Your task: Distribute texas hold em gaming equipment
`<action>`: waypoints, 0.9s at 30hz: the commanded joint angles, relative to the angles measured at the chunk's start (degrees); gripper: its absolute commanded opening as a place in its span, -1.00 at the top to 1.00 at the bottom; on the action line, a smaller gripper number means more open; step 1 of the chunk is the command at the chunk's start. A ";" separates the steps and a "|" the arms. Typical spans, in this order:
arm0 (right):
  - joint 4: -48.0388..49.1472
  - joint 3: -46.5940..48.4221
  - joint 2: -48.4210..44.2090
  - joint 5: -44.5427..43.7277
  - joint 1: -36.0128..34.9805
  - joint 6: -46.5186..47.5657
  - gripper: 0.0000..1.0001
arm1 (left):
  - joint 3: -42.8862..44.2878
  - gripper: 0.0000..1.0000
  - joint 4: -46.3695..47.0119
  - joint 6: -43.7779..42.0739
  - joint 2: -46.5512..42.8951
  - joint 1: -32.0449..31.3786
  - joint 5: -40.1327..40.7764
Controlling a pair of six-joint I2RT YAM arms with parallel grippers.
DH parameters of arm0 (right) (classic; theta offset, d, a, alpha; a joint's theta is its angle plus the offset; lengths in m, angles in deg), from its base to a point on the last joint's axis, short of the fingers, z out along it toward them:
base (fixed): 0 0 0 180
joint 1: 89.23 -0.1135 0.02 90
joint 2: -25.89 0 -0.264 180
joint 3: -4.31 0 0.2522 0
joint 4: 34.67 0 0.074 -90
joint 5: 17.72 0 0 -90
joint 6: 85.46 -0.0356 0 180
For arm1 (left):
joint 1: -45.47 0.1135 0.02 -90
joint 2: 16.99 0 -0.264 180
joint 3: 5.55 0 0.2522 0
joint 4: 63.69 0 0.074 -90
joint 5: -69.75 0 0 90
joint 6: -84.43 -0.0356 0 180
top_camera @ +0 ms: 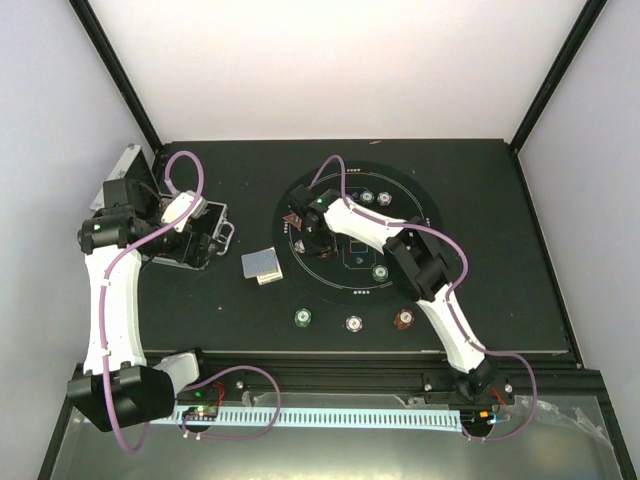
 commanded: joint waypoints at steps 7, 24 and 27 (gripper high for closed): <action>-0.11 6.06 3.99 0.63 0.05 0.64 0.51 | 1.39 -0.98 -0.78 -0.72 -0.82 0.36 0.30; -0.74 9.11 6.11 2.33 -0.96 -0.16 0.48 | 0.02 -0.98 0.44 -0.46 -0.44 0.40 -0.02; -1.17 9.65 6.60 2.08 -0.97 -0.18 0.48 | -0.02 -0.98 0.43 -0.53 -0.26 0.36 -0.07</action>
